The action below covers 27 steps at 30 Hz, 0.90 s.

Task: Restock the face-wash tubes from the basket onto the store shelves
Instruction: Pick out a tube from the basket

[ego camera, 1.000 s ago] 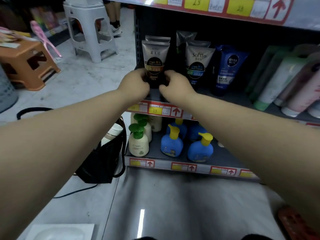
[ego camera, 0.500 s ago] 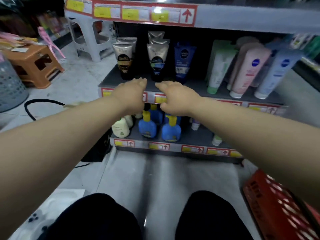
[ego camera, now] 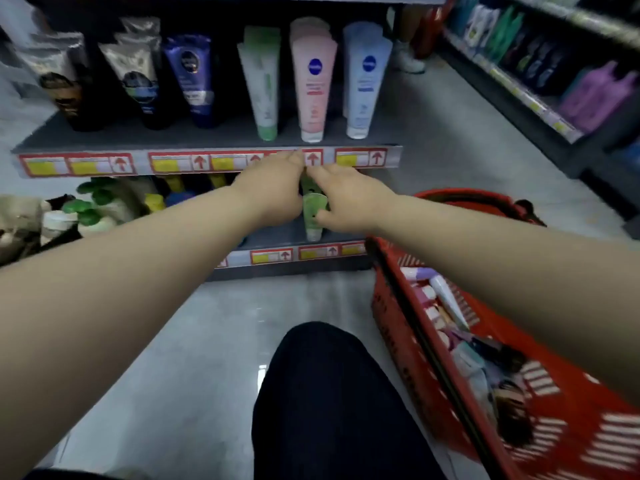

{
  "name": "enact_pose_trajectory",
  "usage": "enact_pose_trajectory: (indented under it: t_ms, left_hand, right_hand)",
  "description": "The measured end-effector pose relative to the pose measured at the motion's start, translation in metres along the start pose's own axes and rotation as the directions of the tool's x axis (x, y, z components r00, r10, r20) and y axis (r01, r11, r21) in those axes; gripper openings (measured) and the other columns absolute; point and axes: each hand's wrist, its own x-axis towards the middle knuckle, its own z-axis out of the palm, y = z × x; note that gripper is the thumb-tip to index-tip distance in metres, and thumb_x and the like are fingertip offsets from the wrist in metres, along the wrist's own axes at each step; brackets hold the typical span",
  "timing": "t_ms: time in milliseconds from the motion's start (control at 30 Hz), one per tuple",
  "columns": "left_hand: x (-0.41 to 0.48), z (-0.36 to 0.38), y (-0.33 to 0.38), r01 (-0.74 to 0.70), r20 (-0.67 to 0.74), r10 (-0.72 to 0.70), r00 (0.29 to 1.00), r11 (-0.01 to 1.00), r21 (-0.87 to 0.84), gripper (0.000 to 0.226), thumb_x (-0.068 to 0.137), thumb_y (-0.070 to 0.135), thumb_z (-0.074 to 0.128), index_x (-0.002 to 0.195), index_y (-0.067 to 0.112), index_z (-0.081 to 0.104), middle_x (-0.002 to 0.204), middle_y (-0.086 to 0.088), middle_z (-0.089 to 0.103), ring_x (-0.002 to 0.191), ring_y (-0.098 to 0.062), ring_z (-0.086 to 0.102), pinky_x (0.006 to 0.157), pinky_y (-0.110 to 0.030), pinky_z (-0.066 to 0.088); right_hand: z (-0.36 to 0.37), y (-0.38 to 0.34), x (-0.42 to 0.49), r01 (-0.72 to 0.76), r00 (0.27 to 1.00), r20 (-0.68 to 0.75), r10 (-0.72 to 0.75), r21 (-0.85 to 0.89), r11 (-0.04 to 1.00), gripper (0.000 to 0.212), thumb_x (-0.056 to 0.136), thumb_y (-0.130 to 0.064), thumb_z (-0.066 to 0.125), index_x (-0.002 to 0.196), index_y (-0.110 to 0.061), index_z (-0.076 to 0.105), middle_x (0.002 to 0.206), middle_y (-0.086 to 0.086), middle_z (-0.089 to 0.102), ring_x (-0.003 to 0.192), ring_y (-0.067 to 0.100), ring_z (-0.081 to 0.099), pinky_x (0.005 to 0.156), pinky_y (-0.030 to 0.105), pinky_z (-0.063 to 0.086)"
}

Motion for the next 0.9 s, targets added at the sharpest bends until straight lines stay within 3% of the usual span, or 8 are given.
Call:
enact_pose_trajectory:
  t_ms: [167,333,667,767,833,900]
  left_hand:
    - [0.014,0.042,0.076,-0.174,0.044,0.177,0.983,0.983,-0.064,0.054,0.081,0.016,0.056,0.131,0.003,0.040,0.133,-0.017,0.047,0.122,-0.034,0.047,0.096,-0.038,0.040]
    - [0.021,0.092,0.141,-0.216,0.148,0.227,0.963,0.973,-0.086,0.079,0.085,0.013,0.053,0.149,-0.001,0.010,0.150,-0.019,0.028,0.136,-0.032,0.034,0.109,-0.039,0.031]
    - [0.017,0.170,0.221,-0.297,0.404,0.324,0.856,0.946,-0.129,0.089,0.086,0.023,0.059,0.150,0.000,0.002,0.155,-0.018,0.018,0.142,-0.031,0.025,0.113,-0.036,0.027]
    - [0.017,0.186,0.250,-0.264,0.488,0.297,0.821,0.955,-0.136,0.081,0.088,0.022,0.056,0.149,-0.002,0.007,0.150,-0.018,0.029,0.136,-0.031,0.036,0.106,-0.039,0.037]
    - [0.012,0.192,0.273,-0.253,0.523,0.296,0.799,0.955,-0.154,0.058,0.095,0.018,0.047,0.144,-0.004,0.023,0.141,-0.017,0.044,0.127,-0.030,0.047,0.097,-0.035,0.041]
    - [0.003,0.202,0.294,-0.319,0.603,0.331,0.725,0.938,-0.132,0.039,0.099,0.015,0.041,0.134,-0.001,0.044,0.133,-0.013,0.054,0.121,-0.028,0.053,0.094,-0.032,0.042]
  right_hand:
    - [0.018,0.058,-0.051,-0.140,0.990,0.010,0.140,0.001,0.990,0.052,0.079,-0.030,0.054,0.124,-0.004,0.045,0.123,0.019,0.050,0.113,0.037,0.048,0.093,0.047,0.045]
    - [0.050,0.111,-0.100,-0.261,0.965,0.039,0.259,0.035,0.965,0.062,0.077,-0.031,0.053,0.131,-0.003,0.043,0.124,0.019,0.052,0.115,0.038,0.048,0.096,0.047,0.043]
    - [0.112,0.167,-0.183,-0.480,0.874,0.149,0.463,0.114,0.870,0.061,0.084,-0.032,0.054,0.138,-0.010,0.039,0.129,0.014,0.051,0.119,0.034,0.047,0.096,0.046,0.044]
    - [0.133,0.183,-0.206,-0.617,0.779,0.226,0.584,0.115,0.778,0.064,0.082,-0.033,0.056,0.139,-0.012,0.036,0.128,0.016,0.049,0.117,0.036,0.047,0.096,0.048,0.044]
    - [0.147,0.190,-0.223,-0.725,0.676,0.285,0.679,0.092,0.683,0.061,0.081,-0.035,0.055,0.135,-0.012,0.037,0.128,0.015,0.047,0.117,0.037,0.046,0.097,0.047,0.044]
    - [0.163,0.198,-0.240,-0.810,0.550,0.360,0.754,0.007,0.587,0.056,0.085,-0.032,0.056,0.133,-0.011,0.036,0.131,0.016,0.044,0.120,0.036,0.044,0.101,0.045,0.041]
